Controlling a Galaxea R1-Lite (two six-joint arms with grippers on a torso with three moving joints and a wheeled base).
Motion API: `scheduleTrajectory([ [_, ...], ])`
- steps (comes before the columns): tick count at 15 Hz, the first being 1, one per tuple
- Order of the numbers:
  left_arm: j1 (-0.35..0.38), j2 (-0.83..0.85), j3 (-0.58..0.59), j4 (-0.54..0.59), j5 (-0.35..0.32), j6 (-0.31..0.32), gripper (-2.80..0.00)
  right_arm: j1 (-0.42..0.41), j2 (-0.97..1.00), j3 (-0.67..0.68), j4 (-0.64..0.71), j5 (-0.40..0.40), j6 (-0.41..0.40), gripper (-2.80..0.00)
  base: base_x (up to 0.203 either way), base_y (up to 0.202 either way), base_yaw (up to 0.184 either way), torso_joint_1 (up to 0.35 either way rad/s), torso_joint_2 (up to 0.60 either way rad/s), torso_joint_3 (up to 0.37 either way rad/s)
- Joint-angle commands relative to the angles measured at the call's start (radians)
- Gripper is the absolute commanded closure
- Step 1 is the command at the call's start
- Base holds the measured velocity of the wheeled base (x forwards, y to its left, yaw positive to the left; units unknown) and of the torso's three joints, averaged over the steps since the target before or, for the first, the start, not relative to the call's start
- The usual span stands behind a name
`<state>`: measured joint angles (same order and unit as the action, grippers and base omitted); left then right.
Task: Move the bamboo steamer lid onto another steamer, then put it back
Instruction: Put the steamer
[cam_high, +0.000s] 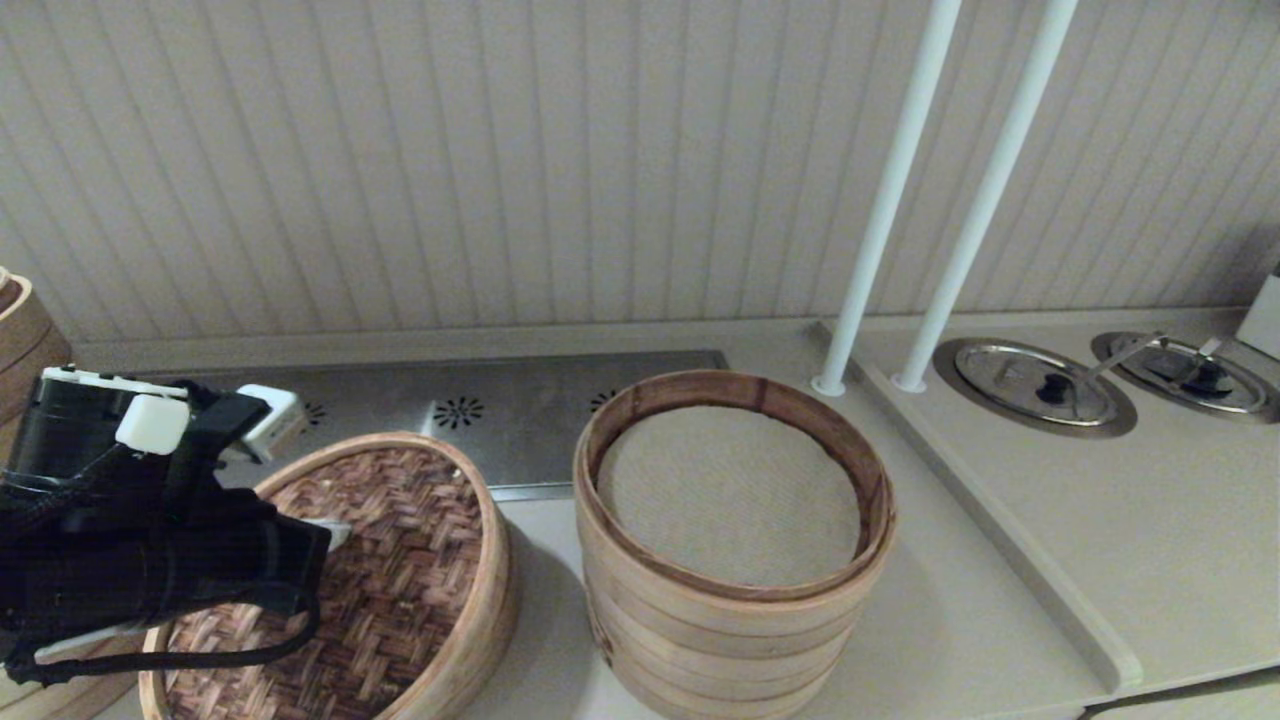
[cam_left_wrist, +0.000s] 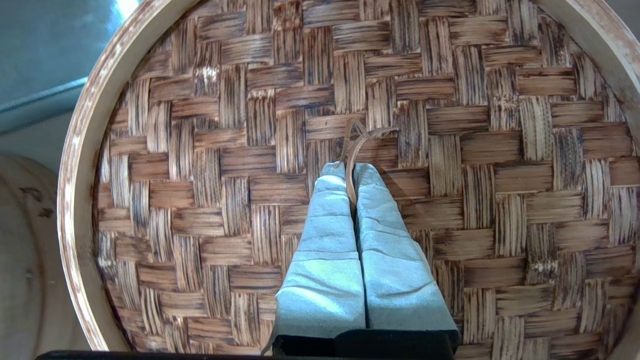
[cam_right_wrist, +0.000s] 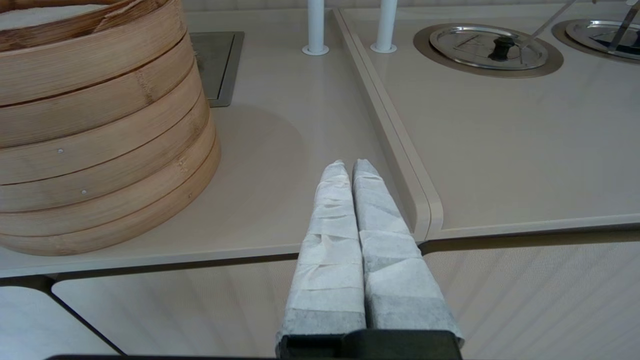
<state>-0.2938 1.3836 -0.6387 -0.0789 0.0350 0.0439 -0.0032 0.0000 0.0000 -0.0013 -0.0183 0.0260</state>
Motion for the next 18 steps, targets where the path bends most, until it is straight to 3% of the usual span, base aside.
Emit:
scheduleTrajectory([
  [1,0.0,-0.044,-0.006,0.001,-0.007,0.001,0.0,0.0,0.0,0.002,0.0,0.0,0.0,0.0,0.0,0.0,0.0,0.0,0.0,0.0],
  [4,0.001,-0.07,-0.051,0.069,-0.048,0.0,0.0,0.0,0.0,0.002,0.0,0.0,0.0,0.0,0.0,0.0,0.0,0.0,0.0,0.0],
  [6,0.0,-0.088,-0.137,0.174,-0.072,-0.005,0.0,0.0,0.0,0.002,0.0,0.0,0.0,0.0,0.0,0.0,0.0,0.0,0.0,0.0],
  [12,-0.015,-0.119,-0.488,0.577,-0.208,-0.015,0.0,0.0,0.0,0.002,0.0,0.0,0.0,0.0,0.0,0.0,0.0,0.0,0.0,0.0],
  [18,-0.053,-0.046,-0.841,0.852,-0.372,-0.051,0.0,0.0,0.0,0.002,0.0,0.0,0.0,0.0,0.0,0.0,0.0,0.0,0.0,0.0],
])
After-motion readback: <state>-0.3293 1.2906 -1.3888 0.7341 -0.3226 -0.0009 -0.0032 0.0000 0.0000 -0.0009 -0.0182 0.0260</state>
